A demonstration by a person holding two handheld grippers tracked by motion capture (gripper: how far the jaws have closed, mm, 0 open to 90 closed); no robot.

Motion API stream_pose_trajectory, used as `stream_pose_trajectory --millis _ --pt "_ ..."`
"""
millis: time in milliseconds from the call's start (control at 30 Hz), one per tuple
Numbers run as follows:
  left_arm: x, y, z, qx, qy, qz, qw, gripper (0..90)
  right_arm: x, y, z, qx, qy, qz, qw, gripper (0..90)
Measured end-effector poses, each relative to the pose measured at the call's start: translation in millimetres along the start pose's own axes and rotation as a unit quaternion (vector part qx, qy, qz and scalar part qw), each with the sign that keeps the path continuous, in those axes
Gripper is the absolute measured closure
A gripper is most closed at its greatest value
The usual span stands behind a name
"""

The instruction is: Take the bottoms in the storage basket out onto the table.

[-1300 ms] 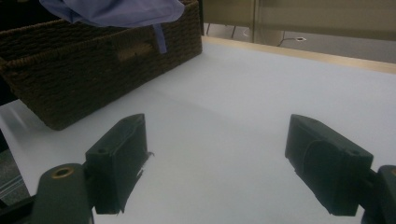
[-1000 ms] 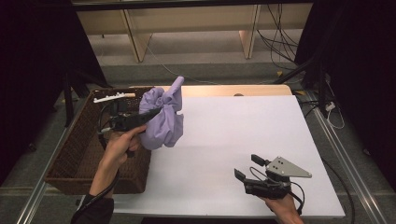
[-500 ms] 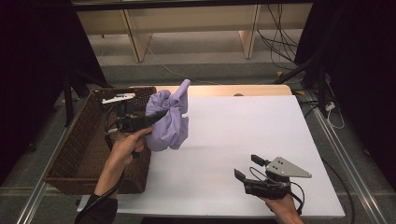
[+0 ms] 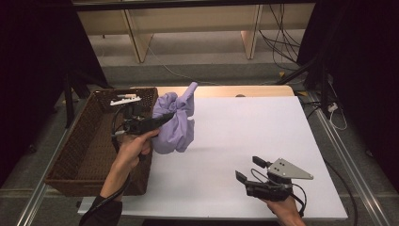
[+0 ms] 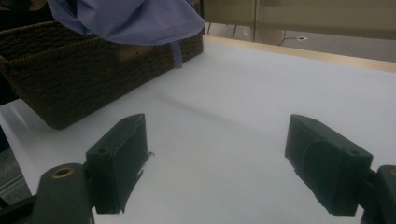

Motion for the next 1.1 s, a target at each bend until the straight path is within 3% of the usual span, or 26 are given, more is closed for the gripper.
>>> stream_pose_trajectory --millis 1100 --pt "0.7 -30.1 2.2 -0.02 0.005 -0.006 0.9998 70.3 0.2 0.0 0.4 0.0 -0.001 0.001 1.0 22.3"
Point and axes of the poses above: each handheld gripper's, and its own axes: y roughly backward along the jaws, z roughly out of its underside, x roughly to its right, the point moved 1 cm from there along -y, roughly forward along the jaws, and after that the axes turned 14 degrees about -x, right-handed, at the moved point
